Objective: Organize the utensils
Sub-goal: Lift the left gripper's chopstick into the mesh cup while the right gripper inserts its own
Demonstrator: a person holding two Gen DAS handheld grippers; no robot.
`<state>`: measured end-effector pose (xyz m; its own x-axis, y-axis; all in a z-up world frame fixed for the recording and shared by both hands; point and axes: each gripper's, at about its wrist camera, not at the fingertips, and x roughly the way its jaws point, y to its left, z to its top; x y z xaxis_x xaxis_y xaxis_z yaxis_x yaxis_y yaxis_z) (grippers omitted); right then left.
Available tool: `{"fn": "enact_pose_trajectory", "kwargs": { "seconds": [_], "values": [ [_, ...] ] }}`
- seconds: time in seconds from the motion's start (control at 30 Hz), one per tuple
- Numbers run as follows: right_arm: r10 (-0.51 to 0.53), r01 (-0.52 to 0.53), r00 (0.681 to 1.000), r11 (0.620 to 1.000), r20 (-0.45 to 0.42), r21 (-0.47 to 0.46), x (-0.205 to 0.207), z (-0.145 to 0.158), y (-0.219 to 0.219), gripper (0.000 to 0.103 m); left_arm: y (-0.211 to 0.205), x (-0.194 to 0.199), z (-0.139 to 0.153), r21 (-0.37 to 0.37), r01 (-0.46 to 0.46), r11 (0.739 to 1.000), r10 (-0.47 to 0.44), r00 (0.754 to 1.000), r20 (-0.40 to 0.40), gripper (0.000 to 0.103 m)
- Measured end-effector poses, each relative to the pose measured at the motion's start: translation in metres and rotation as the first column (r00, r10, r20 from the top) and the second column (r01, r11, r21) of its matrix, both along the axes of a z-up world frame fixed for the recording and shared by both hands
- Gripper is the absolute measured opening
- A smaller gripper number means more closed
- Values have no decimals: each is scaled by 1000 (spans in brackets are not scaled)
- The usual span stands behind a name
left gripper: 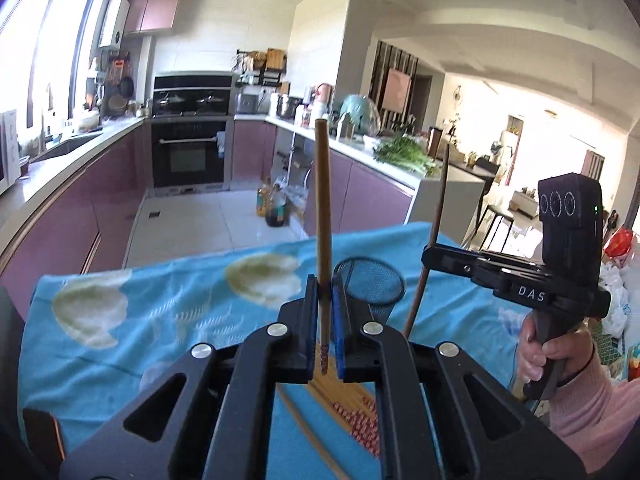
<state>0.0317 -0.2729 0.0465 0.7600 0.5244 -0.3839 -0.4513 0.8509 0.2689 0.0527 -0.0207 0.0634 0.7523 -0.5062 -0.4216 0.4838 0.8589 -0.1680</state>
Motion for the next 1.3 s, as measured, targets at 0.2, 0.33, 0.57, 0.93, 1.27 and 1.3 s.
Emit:
{"fn": "enact_pose_trajectory", "kwargs": {
  "seconds": [0.2,0.33,0.57,0.93,1.27,1.3],
  "values": [
    [-27,27,997,1000,74,2,15,31,-14,5,-21,19,38,-50,51,997,-49,998,43,7],
    [-56,57,992,998,112,-5,24,49,-22,5,-38,31,58,-65,77,995,-73,995,67,7],
    [-99,102,990,994,97,-31,51,42,-26,5,-77,52,59,-36,106,994,-105,994,27,7],
    [-83,62,989,984,-123,-166,93,-17,-5,5,-116,82,-14,66,154,986,-141,975,-171,7],
    [-121,91,977,982,-178,-167,105,-29,3,8,-108,112,-38,102,130,986,-109,976,-187,17],
    [-125,96,976,982,-178,-164,102,-31,3,8,-106,111,-38,103,123,987,-103,978,-182,18]
  ]
}}
